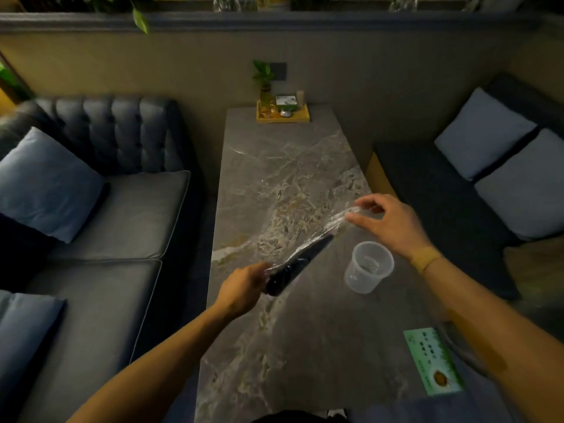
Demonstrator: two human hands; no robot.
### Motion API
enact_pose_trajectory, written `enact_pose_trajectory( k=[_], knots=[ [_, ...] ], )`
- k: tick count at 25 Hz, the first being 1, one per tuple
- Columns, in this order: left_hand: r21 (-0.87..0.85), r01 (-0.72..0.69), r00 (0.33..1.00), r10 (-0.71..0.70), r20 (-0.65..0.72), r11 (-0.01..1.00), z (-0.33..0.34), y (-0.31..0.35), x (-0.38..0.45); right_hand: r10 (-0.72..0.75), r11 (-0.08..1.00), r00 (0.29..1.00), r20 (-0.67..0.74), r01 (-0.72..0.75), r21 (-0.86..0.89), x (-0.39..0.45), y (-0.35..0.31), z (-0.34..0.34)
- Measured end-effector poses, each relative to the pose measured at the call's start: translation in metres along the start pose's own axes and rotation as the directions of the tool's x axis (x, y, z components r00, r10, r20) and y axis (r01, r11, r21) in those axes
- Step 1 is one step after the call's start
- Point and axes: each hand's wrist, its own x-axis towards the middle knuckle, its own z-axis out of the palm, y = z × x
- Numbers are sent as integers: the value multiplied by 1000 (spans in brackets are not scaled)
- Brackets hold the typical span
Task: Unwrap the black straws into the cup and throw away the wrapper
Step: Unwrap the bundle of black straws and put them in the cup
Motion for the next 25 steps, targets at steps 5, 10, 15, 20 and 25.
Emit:
enact_pose_trajectory(
  k=[5,10,15,20,25],
  knots=[
    [34,-56,997,54,54,998,0,-8,3,9,997,998,60,-4,-76,-7,-2,2],
    [5,-53,994,53,92,999,4,-3,9,6,988,999,44,-13,153,4,0,-8],
    [-232,-39,999,37,-10,972,10,-5,5,50,956,998,41,-60,289,12,18,-16],
    [-628,92,964,-227,-139,773,19,-17,-6,110,897,992,55,-123,424,16,42,-20],
    [-765,58,914,-342,-218,642,8,-17,1,206,863,975,85,-222,453,16,61,-19]
  ],
)
